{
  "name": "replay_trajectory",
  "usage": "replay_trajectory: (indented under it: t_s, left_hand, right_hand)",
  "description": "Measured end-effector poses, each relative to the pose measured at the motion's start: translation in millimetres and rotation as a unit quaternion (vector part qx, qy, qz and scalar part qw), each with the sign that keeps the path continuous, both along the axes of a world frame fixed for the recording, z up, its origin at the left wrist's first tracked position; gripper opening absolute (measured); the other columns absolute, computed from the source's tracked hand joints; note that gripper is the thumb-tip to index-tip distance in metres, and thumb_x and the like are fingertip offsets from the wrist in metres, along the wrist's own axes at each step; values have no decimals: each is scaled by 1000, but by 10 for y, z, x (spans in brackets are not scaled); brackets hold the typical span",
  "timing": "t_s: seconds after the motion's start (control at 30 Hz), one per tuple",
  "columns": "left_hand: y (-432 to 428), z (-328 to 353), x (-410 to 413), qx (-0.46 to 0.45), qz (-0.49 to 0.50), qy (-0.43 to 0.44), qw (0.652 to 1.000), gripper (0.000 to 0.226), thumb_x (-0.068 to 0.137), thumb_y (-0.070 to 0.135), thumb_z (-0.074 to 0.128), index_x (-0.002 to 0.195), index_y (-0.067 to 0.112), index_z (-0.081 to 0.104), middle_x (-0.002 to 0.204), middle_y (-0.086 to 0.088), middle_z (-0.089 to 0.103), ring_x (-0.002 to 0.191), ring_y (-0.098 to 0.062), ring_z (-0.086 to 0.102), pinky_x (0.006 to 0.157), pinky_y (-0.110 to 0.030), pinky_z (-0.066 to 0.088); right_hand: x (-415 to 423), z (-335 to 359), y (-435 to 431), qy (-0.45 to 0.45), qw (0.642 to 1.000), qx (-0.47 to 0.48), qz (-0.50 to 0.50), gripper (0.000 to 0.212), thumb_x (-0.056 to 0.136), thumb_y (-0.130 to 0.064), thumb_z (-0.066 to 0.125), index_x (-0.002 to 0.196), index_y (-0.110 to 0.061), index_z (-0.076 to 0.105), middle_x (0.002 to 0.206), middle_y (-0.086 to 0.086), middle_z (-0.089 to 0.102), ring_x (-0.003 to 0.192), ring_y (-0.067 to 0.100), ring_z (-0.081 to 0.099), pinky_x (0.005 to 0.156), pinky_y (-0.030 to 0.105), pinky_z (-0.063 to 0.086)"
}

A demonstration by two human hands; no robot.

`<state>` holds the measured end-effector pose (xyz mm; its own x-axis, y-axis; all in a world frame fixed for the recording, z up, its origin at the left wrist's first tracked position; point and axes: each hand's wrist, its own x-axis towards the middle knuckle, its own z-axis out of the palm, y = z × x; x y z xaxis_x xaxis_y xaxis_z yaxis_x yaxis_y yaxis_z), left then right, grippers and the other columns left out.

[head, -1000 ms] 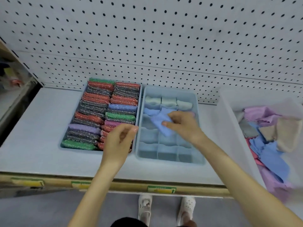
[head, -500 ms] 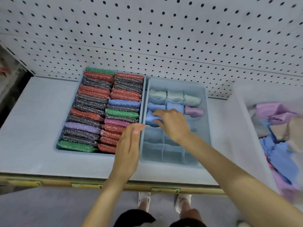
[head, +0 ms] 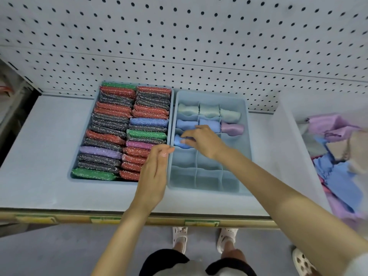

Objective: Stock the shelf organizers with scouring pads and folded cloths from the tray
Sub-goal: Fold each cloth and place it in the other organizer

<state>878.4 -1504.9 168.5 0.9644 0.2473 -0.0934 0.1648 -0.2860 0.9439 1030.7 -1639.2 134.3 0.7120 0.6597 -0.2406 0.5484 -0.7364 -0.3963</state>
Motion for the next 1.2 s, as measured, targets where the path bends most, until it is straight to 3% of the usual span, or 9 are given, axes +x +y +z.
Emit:
replay_trajectory:
  t_s: [0.17,0.33,0.53,0.7,0.8,0.93,1.0,1.1,1.2]
  left_hand:
    - [5,15,5,-17,17,8,1000,43,100,44,23,114,22,57,113,16,61,83,13,54,76,-5,36]
    - [-152,102,27,27,83,-46,995,41,99,44,28,111,17,56,106,18,60,99,8,53,81,-4,34]
    - [-880,388,130,44,21,-67,997,38,97,52,30,107,27,56,95,18,60,84,6,55,72,-5,36]
    - [-1968,477,224,-7,-82,-15,997,18,98,40,38,105,34,53,108,10,61,102,-8,55,85,-21,40]
    - [-2540,481,261,6,-135,-27,990,19,94,41,37,106,37,51,113,19,58,110,-5,52,95,-24,38]
    - [-3005,368,318,63,-176,-8,982,26,97,40,35,112,29,54,117,11,55,117,-8,46,99,-14,26]
    - [-3119,268,349,107,-174,7,979,29,100,37,36,116,24,55,128,4,51,129,-10,37,105,-12,18]
    - [-3229,176,359,175,-150,9,973,40,97,40,35,120,18,58,139,-4,46,138,-14,29,117,-30,16]
    - [-3269,192,359,217,-129,-16,968,58,90,52,21,115,17,61,123,5,55,134,-9,34,118,-25,1]
  right_hand:
    - [-76,152,3,29,999,-34,32,39,104,-27,21,118,-23,57,117,0,63,109,21,50,100,30,20]
    - [-207,361,-154,72,990,84,-82,35,102,-31,33,106,-14,64,104,9,66,100,33,55,90,40,41]
    - [-575,777,-1135,142,897,333,-254,23,98,-18,48,99,-9,70,92,2,71,78,9,68,80,21,50]
    - [-851,938,-2256,148,808,425,-379,23,96,2,46,94,-8,66,83,6,67,66,10,68,71,24,55]
    - [-970,923,-2921,109,809,407,-410,24,92,3,54,87,-14,69,83,5,71,73,12,65,72,24,53]
    - [-902,621,-3733,61,848,265,-456,29,85,2,63,80,-26,68,84,-9,70,87,19,64,83,28,47]
    - [-803,423,-4049,99,862,150,-474,19,85,-7,67,102,-15,68,104,3,68,100,25,62,86,27,44]
    - [-640,217,-4346,165,880,87,-436,67,82,-22,73,139,-12,40,133,6,50,123,25,49,93,27,38]
    - [-488,139,-4370,221,883,111,-399,76,77,-23,77,139,-18,33,121,-5,46,113,14,48,83,21,37]
